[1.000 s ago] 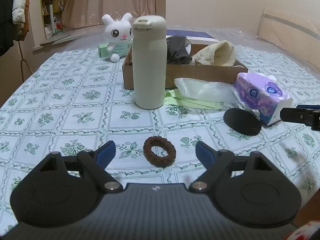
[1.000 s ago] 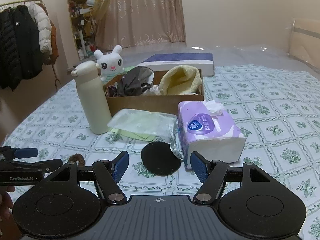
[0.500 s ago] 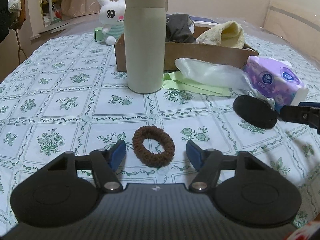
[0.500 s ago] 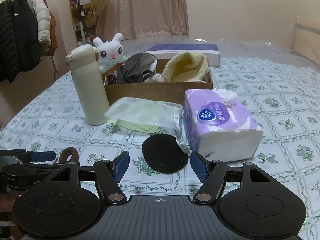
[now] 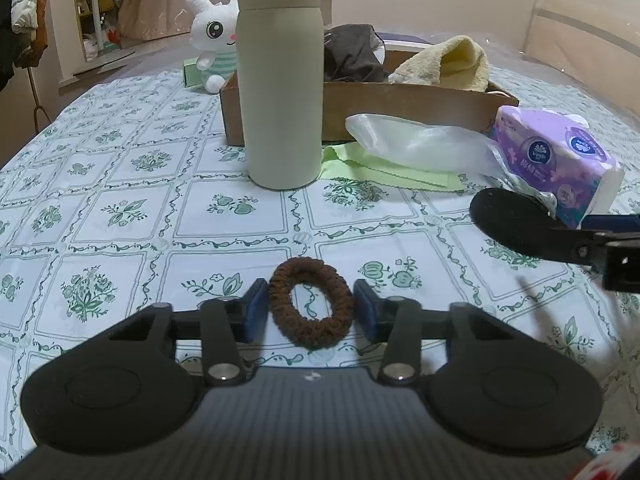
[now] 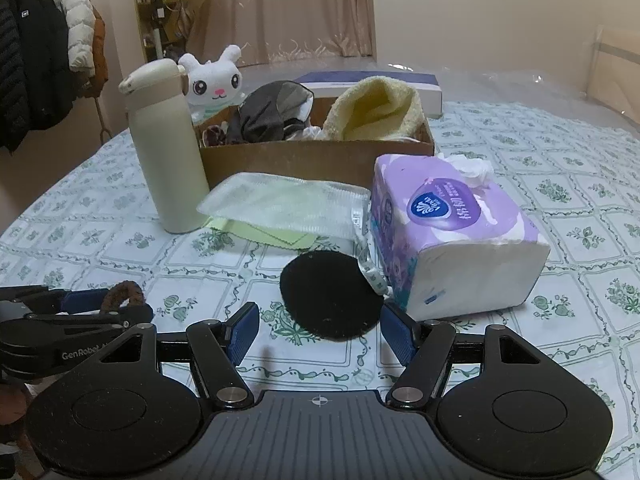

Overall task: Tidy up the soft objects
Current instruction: 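Close the left gripper on the brown scrunchie while the right lowers onto the black round pad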

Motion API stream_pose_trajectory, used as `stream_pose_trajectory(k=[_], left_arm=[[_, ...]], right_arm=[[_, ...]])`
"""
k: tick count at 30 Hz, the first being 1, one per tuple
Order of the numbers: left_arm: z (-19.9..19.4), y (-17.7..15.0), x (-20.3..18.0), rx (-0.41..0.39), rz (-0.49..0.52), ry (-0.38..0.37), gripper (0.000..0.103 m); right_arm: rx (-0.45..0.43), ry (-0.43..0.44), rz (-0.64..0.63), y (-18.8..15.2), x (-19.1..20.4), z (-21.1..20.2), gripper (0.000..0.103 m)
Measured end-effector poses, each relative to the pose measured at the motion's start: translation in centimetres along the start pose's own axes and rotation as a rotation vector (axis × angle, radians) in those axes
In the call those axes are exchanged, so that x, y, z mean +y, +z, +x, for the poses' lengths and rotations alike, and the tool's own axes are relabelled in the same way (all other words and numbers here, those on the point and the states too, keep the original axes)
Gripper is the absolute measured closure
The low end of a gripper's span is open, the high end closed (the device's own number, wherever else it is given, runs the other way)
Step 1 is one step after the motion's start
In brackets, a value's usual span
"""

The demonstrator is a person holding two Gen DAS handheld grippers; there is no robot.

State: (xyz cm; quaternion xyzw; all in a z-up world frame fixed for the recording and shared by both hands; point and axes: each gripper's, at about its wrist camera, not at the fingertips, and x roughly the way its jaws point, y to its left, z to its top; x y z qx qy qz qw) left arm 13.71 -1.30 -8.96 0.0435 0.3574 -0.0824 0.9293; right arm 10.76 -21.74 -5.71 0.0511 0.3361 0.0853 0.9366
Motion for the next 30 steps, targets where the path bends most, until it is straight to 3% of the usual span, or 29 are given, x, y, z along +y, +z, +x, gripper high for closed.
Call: stream_pose_trajectory(k=[3,17,24,30], left_arm=[[-0.1,0.0,-0.1,-0.003,0.011,0.002,0.086],[-1.0,0.9,0.6,-0.034,-0.009,-0.027,0.087],[-0.9,0.9,1.0,-0.032,-0.022,-0.034,0.087],[-0.8,0.7,1.6,-0.027,-0.031,-0.032,0.087]], right_arm=[[0.001,-0.008,-0.01,-0.1,0.3,0.4,0.035],[0.014,-0.077,-0.026,0.0,1.2,2.8,0.035],[0.033,-0.169,-0.078,0.4,1.8,5.4,0.034],[0.021,-0.155,-0.084,1.0,2.1,6.7,0.033]])
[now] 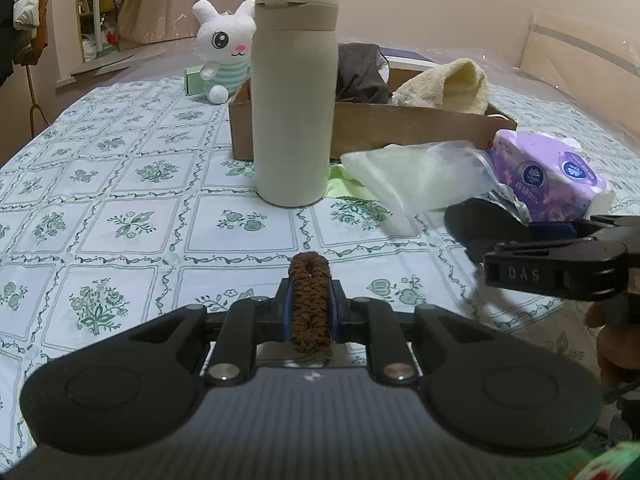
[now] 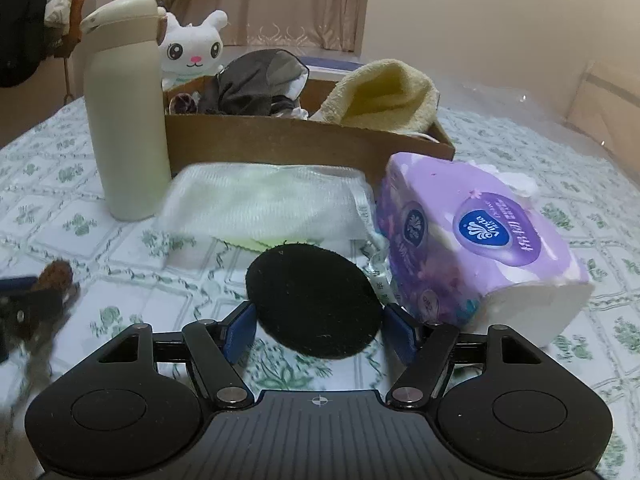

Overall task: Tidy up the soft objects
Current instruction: 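Close the right gripper on the black round pad while the left holds the scrunchie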

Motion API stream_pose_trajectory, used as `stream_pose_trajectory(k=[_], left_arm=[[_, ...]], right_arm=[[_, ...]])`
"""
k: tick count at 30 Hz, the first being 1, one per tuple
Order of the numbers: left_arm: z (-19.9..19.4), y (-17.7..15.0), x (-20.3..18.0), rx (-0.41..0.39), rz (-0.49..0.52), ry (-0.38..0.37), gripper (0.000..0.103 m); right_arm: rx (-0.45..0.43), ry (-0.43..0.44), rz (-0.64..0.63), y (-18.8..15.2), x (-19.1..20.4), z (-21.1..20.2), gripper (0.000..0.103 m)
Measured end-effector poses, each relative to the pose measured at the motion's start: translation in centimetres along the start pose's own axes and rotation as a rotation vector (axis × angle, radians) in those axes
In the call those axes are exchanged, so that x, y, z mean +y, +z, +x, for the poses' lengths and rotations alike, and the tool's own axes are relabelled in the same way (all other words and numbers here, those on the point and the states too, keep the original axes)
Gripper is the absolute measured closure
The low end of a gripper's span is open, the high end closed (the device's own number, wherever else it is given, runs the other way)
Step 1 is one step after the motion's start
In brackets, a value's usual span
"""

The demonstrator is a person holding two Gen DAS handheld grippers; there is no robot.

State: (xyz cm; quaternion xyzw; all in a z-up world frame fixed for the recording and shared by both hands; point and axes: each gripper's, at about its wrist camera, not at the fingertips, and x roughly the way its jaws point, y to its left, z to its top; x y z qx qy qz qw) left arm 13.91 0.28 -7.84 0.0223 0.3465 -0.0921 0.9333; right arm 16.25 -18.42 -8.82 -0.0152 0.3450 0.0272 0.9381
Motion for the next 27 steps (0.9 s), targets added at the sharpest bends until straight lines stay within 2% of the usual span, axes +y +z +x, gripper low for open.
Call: stream_pose_trajectory(k=[4,7,12,13,15,16,23,27], left_arm=[[0.0,0.0,0.5,0.0,-0.011,0.006,0.087],[0.0,0.1,0.8,-0.001,-0.015,0.009,0.087],[-0.1,0.1,0.9,-0.003,-0.015,0.008,0.087],[-0.1,0.1,1.0,-0.004,-0.016,0.008,0.087],[-0.1,0.1,1.0,-0.004,-0.019,0.006,0.087],[-0.1,0.2,1.0,-0.004,-0.02,0.006,0.087],[0.3,0.1,1.2,0.0,-0.033,0.008,0.087],[0.3,0.0,1.4,0.003,-0.036,0.011,0.087]], right_arm=[[0.016,0.072,0.019,0.1,0.2,-0.3,0.034],[0.023,0.121,0.015,-0.4,0.7,-1.1,0.039],[0.019,0.171,0.011,-0.8,1.2,-2.3,0.038],[0.009,0.167,0.006,-0.7,1.2,-2.4,0.037],[-0.001,0.141,-0.003,-0.2,1.0,-1.9,0.017],[-0.005,0.134,-0.004,0.1,0.7,-1.7,0.015],[0.021,0.15,-0.093,1.7,1.1,1.3,0.014],[0.053,0.136,-0.09,1.9,1.3,2.7,0.014]])
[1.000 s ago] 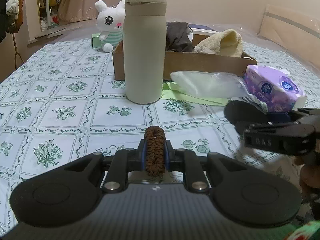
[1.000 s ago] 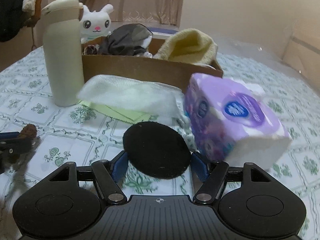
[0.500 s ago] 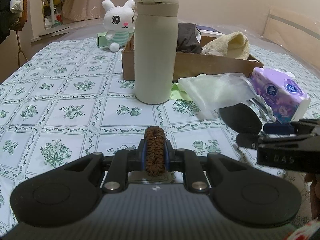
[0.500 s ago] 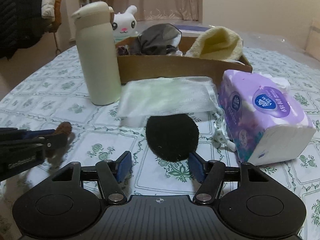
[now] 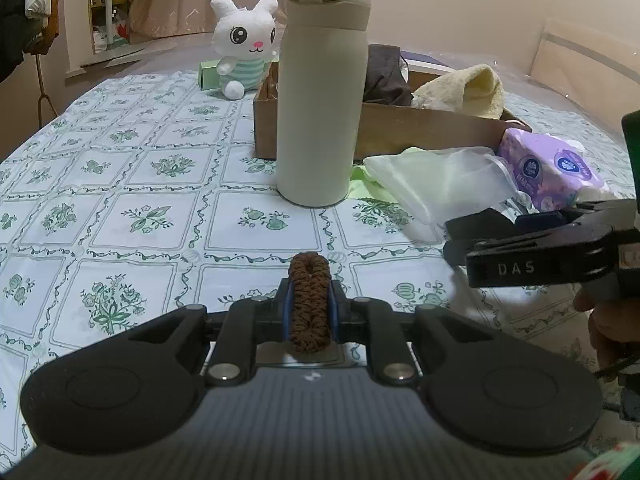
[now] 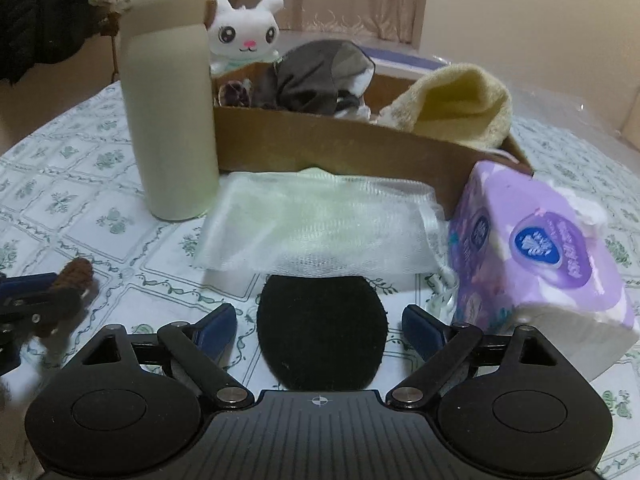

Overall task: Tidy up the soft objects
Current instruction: 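Close the right gripper on the black round pad while the left holds the scrunchie, then carry the scrunchie with the left gripper while the right carries the black pad to the box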

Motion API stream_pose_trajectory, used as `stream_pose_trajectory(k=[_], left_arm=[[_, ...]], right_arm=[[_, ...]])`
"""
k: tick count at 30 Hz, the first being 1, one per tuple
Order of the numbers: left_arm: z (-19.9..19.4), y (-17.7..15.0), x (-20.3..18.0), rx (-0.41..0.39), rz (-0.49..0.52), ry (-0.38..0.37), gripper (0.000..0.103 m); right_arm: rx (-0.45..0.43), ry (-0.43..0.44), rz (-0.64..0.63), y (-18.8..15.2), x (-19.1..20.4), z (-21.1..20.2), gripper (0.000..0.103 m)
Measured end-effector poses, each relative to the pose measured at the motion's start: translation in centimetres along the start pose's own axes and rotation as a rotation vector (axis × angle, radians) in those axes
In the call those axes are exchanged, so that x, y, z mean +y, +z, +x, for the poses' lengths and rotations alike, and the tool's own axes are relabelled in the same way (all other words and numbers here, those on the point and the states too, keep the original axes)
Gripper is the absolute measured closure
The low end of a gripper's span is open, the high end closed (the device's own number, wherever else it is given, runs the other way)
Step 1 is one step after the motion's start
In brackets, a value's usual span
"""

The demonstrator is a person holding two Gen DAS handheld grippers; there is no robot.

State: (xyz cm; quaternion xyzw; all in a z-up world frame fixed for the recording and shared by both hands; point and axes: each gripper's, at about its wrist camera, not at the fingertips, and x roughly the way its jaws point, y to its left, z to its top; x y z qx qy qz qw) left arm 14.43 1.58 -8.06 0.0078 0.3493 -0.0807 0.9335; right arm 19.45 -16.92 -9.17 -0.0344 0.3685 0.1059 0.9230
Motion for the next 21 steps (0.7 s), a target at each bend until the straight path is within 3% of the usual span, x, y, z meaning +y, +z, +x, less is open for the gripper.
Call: stream_pose_trajectory(k=[2,3,4,21], left_arm=[[0.0,-0.1,0.0,0.001,-0.001,0.001,0.087],[0.0,-0.1,0.0,0.001,0.0,0.001,0.087],[0.0,-0.1,0.0,0.001,0.0,0.0,0.087],[-2.7,1.7,-1.7,-0.041,0.039,-0.047,0.087]], right_arm=[[0.005,0.0,0.027,0.0,-0.2,0.2,0.018],[0.005,-0.002,0.034,-0.1,-0.2,0.2,0.031],[-0.002,-0.002,0.038,-0.2,-0.2,0.0,0.037],[-0.06,0.0,0.095,-1.4,0.0,-7.0,0.04]])
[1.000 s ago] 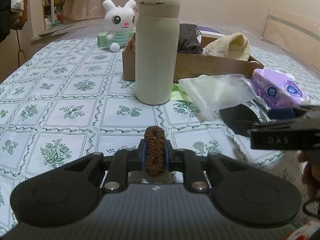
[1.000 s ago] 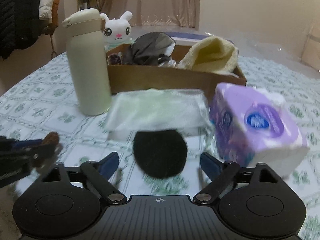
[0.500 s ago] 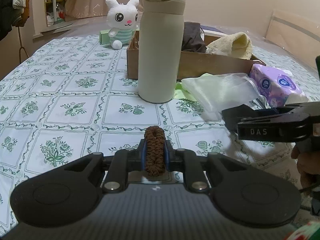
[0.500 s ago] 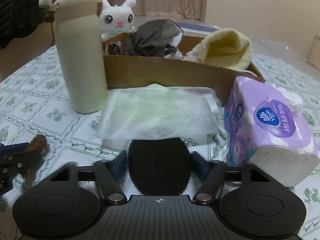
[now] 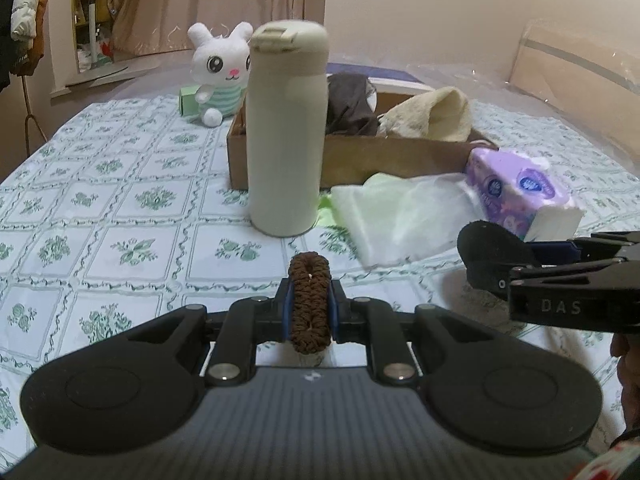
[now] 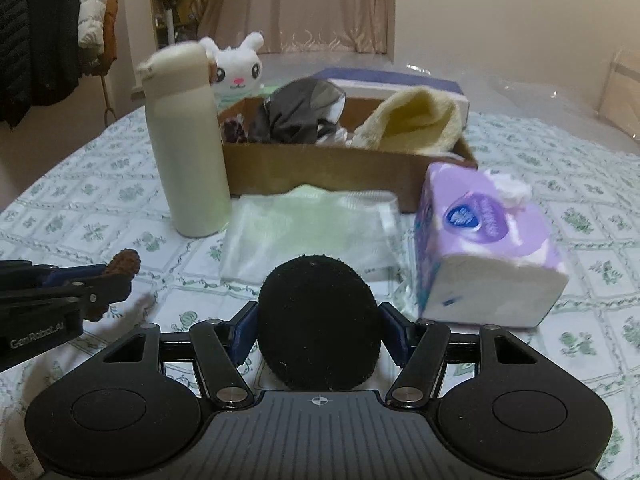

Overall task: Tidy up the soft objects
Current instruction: 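Carry the scrunchie with the left gripper while the right carries the black pad to the box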

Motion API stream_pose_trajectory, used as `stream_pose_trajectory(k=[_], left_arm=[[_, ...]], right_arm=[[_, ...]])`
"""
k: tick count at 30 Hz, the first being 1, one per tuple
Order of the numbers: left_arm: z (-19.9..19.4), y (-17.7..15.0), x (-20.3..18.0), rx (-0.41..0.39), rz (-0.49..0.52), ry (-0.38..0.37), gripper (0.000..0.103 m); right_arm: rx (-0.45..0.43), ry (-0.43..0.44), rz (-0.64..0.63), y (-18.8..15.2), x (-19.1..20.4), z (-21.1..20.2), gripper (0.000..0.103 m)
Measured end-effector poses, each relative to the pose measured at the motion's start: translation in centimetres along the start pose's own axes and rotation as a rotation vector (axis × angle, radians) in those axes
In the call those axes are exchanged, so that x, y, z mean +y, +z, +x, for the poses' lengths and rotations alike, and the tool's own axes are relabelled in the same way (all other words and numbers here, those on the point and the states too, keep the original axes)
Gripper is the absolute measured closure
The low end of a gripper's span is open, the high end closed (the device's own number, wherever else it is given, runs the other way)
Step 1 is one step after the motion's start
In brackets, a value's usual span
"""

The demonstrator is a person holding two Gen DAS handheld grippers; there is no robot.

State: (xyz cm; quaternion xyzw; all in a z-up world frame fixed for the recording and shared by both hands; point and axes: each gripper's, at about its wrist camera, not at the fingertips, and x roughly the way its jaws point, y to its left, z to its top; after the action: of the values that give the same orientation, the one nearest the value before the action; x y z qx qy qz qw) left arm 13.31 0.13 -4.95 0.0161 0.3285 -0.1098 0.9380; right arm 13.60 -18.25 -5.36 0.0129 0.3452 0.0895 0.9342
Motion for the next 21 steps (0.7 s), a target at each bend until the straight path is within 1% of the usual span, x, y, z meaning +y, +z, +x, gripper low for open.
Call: stream_pose_trajectory(k=[5,11,16,21], left_arm=[[-0.8,1.0,0.2,-0.016,0.007,0.0,0.087],[-1.2,2.4,1.5,-0.026,0.02,-0.009,0.087],[-0.9,4.3,3.7,-0.035,0.067,-0.028,0.087],[0.5,6.8,6.9,-0.041,0.117,-0.052,0.087]], right_arm=[[-0.024,0.013,0.002,1.1,0.1,-1.1,0.04],[-0.049,0.04,-0.002,2.2,0.8,-1.6,0.04],[-0.062,0.064,-0.017,3.7,1.1,-1.1,0.04],[-0.082,0.085,-0.028,5.6,0.8,-0.2,0.04]])
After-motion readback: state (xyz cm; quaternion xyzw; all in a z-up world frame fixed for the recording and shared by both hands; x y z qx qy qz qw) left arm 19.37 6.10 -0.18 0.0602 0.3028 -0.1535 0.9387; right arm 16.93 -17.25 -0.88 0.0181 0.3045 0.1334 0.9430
